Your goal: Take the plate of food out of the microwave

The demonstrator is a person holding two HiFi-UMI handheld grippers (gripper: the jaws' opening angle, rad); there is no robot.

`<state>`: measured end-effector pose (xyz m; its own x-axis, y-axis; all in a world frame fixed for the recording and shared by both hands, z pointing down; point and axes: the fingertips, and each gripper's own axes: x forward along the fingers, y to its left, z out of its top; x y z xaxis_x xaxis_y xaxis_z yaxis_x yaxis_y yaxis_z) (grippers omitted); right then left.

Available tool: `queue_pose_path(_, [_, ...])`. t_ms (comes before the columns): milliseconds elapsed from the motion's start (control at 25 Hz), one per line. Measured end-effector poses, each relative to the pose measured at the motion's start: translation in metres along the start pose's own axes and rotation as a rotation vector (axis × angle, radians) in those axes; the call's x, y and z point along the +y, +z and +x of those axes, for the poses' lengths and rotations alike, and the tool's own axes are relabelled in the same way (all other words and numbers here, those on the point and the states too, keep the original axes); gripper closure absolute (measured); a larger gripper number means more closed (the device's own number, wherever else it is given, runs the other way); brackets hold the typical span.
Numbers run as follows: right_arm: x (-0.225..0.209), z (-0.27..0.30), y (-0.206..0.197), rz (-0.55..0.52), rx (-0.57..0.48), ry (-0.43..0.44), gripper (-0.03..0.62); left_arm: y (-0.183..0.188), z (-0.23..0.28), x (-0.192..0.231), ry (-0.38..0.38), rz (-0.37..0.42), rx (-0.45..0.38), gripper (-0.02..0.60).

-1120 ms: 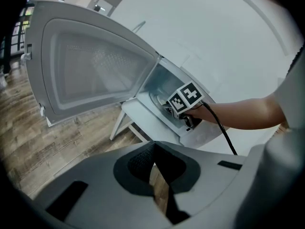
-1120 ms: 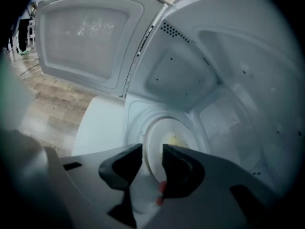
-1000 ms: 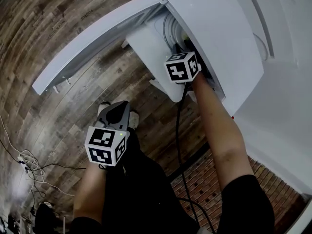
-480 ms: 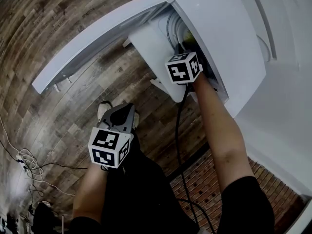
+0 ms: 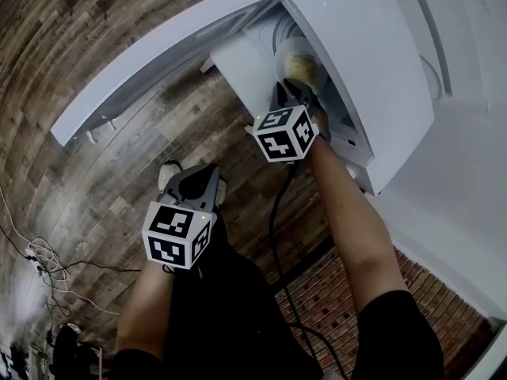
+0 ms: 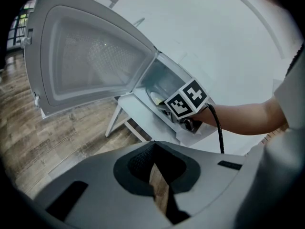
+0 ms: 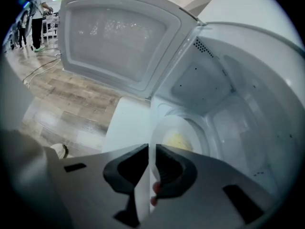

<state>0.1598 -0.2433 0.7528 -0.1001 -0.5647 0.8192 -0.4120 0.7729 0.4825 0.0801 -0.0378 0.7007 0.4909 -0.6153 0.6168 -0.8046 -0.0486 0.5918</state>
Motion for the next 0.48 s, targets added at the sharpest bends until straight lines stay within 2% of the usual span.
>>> queue_pose_path(320, [0.006,-0.002,0.001,-0.086,-0.013,-0.032,0.545,-0.009,0.006,0.001,0.000,-0.028,0.011,0.584])
queue_pose_path(400, [0.007,-0.003,0.002,-0.083,-0.022,-0.036,0.545,-0.003,0.009,0.008,0.003,-0.077,-0.021,0.584])
queue_pose_path(480, [0.009,-0.006,0.001,-0.087,-0.031,-0.035,0.545,0.011,0.014,0.016,-0.050,-0.187,-0.069,0.584])
